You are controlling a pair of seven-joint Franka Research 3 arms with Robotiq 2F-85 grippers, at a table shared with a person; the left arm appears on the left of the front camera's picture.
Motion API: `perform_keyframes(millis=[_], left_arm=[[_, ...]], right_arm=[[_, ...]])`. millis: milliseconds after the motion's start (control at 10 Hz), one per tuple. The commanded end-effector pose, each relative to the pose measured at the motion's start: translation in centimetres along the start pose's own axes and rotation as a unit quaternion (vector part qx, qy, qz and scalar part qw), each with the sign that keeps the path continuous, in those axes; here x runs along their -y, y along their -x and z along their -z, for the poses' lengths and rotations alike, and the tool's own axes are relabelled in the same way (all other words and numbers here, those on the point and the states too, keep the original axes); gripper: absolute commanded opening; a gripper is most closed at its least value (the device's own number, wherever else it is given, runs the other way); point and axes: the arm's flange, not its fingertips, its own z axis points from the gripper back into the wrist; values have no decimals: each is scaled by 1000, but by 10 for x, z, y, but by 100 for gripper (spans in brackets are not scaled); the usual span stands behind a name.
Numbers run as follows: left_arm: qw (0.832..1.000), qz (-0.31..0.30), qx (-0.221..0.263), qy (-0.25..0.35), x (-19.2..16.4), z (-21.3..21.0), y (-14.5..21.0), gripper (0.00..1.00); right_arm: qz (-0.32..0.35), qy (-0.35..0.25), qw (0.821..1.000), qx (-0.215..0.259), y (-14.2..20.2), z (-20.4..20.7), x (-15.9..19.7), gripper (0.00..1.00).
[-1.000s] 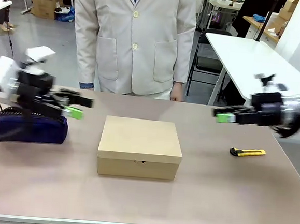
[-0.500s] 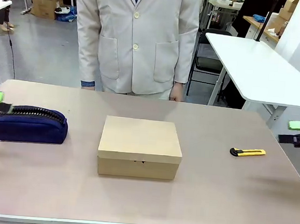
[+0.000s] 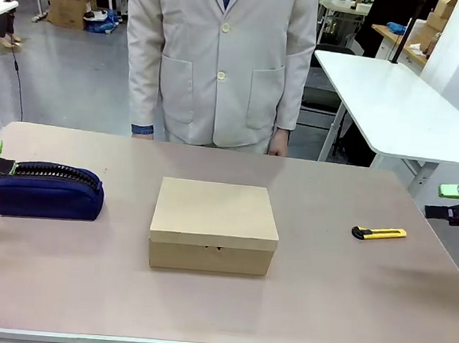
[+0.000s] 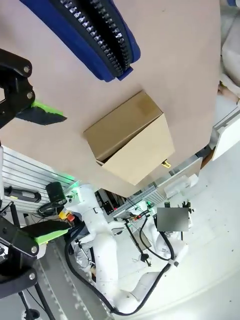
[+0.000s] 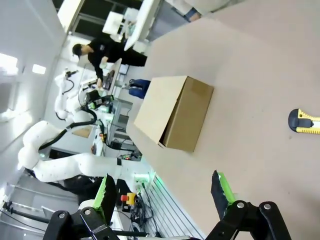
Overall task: Pack the item into the box.
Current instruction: Close the Mailer Box.
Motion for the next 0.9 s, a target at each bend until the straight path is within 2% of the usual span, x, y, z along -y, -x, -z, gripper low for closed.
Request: perform_keyframes(millis=[0, 800], left_arm=[[1000, 3, -4, -1, 4, -1, 1, 100], [1000, 3, -4, -1, 4, -1, 1, 100]], right_arm=[[-1, -4, 1000, -4, 4, -4, -4, 100], [-1, -4, 1000, -4, 4, -4, -4, 100]])
